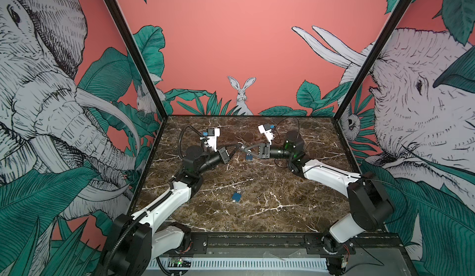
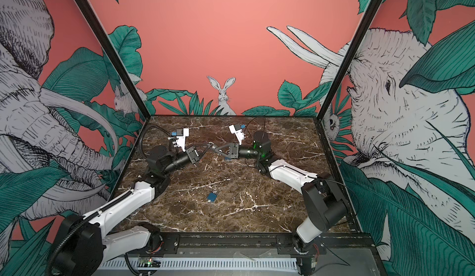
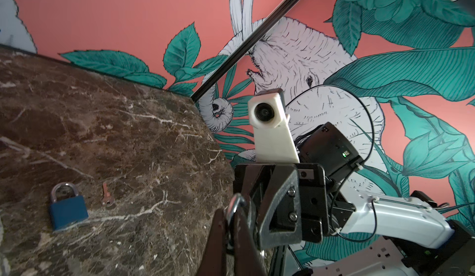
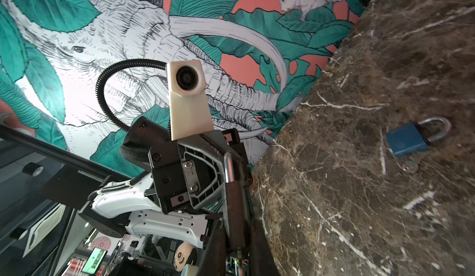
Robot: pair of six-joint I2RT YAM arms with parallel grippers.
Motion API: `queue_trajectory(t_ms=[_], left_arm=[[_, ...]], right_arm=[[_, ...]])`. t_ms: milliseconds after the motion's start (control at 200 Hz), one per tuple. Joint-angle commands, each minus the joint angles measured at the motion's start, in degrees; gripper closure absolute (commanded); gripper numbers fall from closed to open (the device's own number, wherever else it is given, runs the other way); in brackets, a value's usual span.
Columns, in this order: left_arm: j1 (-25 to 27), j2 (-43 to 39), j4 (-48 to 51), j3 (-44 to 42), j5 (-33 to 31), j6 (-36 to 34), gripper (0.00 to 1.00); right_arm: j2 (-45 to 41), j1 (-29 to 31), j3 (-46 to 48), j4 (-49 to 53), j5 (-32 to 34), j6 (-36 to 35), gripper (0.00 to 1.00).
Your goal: Lock with the key
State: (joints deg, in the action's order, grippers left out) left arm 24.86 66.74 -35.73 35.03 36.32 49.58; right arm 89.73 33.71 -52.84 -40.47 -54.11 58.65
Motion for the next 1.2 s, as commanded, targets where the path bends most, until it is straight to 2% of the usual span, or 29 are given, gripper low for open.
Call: queue_trajectory(t_ms=[0,130,190,450,570,670,725,795,940,1195], left_arm=[[-0.3,3.3,8.0,0.8,3.9,-0.4,1.00],[-0.8,6.2,8.4,3.6,1.8,-1.2,1.00],[-1.0,7.9,7.0,4.3,1.5,-0.8,1.00],[-1.1,11.6,3.0,5.7,1.7,2.1,1.00],[-1.2,11.2,3.2,5.4,1.8,2.7,1.00],[-0.8,10.3,4.3,5.3,1.9,2.6,1.00],[-0.3,9.7,5.2,5.4,1.8,2.3,1.00],[0.4,9.1,6.6,5.6,1.5,2.0,1.00],[2.0,8.6,7.5,5.7,1.3,2.6,1.00],[2.9,6.1,7.8,3.7,-0.2,3.4,1.00]], right_arm=[[-5.1,0.9,2.5,-12.4,4.6,1.3,0.88],[-7.7,0.9,8.5,-14.0,6.5,1.5,0.66],[-8.9,1.0,11.0,-13.9,7.4,1.3,0.60],[-16.2,1.0,21.0,-9.8,12.7,-2.0,0.52],[-20.9,1.3,22.6,-1.9,16.3,-6.8,0.48],[-24.1,1.7,21.4,8.3,22.6,-10.3,0.42],[-24.9,2.3,20.0,14.8,25.8,-12.7,0.41],[-24.5,3.6,18.6,17.8,28.3,-14.6,0.40],[-20.9,4.9,16.7,17.6,29.9,-14.9,0.40],[-15.7,5.0,16.9,10.4,27.4,-11.6,0.42]])
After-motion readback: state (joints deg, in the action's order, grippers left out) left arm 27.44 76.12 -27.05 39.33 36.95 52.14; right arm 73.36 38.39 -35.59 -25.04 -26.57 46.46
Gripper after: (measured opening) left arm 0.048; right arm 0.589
